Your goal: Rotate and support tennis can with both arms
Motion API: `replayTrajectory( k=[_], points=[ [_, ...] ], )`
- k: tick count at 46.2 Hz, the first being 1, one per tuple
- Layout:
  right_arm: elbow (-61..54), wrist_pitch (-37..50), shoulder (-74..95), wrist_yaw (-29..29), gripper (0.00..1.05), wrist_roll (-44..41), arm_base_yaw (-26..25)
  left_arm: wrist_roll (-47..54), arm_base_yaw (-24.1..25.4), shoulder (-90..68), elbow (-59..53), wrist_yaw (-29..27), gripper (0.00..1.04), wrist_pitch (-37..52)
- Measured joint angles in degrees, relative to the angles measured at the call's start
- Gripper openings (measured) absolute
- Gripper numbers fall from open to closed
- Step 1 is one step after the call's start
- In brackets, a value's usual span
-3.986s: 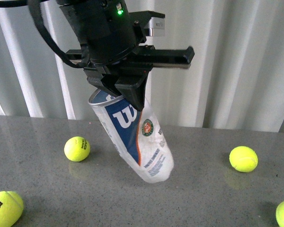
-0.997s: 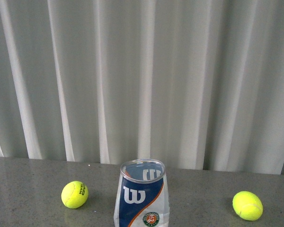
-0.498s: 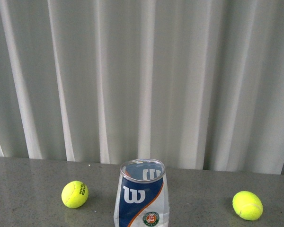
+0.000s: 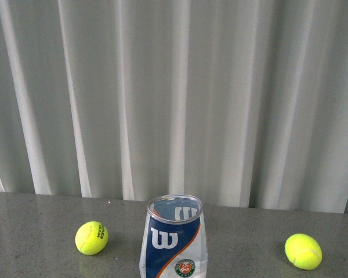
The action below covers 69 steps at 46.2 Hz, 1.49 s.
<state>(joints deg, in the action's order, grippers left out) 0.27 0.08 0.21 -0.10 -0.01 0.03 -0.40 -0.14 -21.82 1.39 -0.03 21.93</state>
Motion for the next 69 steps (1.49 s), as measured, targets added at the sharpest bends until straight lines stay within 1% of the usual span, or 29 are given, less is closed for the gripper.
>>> replayTrajectory(
  k=[12,31,34,36,45,47,50,52,53,55,59,66,68,69],
  points=[
    [0.0,0.0,0.0,0.0,0.98,0.0,0.0,0.0,0.0,6.3,0.0,0.0,0.04,-6.2],
    [0.0,0.0,0.0,0.0,0.98,0.0,0.0,0.0,0.0,11.9,0.0,0.0,0.04,-11.8],
    [0.0,0.0,0.0,0.0,0.98,0.0,0.0,0.1,0.0,17.9,0.0,0.0,0.04,-19.8],
    [0.0,0.0,0.0,0.0,0.98,0.0,0.0,0.0,0.0,19.6,0.0,0.0,0.04,-21.3],
    [0.0,0.0,0.0,0.0,0.98,0.0,0.0,0.1,0.0,21.6,0.0,0.0,0.04,-21.9],
    [0.0,0.0,0.0,0.0,0.98,0.0,0.0,0.0,0.0,21.6,0.0,0.0,0.09,-21.9],
    [0.0,0.0,0.0,0.0,0.98,0.0,0.0,0.0,0.0,21.6,0.0,0.0,0.25,-21.9],
    [0.0,0.0,0.0,0.0,0.98,0.0,0.0,0.0,0.0,21.6,0.0,0.0,0.32,-21.9],
    [0.0,0.0,0.0,0.0,0.98,0.0,0.0,0.0,0.0,21.6,0.0,0.0,0.37,-21.9],
    [0.0,0.0,0.0,0.0,0.98,0.0,0.0,0.0,0.0,21.6,0.0,0.0,0.43,-21.9],
    [0.0,0.0,0.0,0.0,0.98,0.0,0.0,0.0,0.0,21.6,0.0,0.0,0.57,-21.9],
    [0.0,0.0,0.0,0.0,0.98,0.0,0.0,0.0,0.0,21.6,0.0,0.0,0.92,-21.9],
    [0.0,0.0,0.0,0.0,0.98,0.0,0.0,0.1,0.0,21.6,0.0,0.0,1.00,-21.9],
    [0.0,0.0,0.0,0.0,0.98,0.0,0.0,0.2,0.0,21.6,0.0,0.0,1.00,-21.9]
  ],
)
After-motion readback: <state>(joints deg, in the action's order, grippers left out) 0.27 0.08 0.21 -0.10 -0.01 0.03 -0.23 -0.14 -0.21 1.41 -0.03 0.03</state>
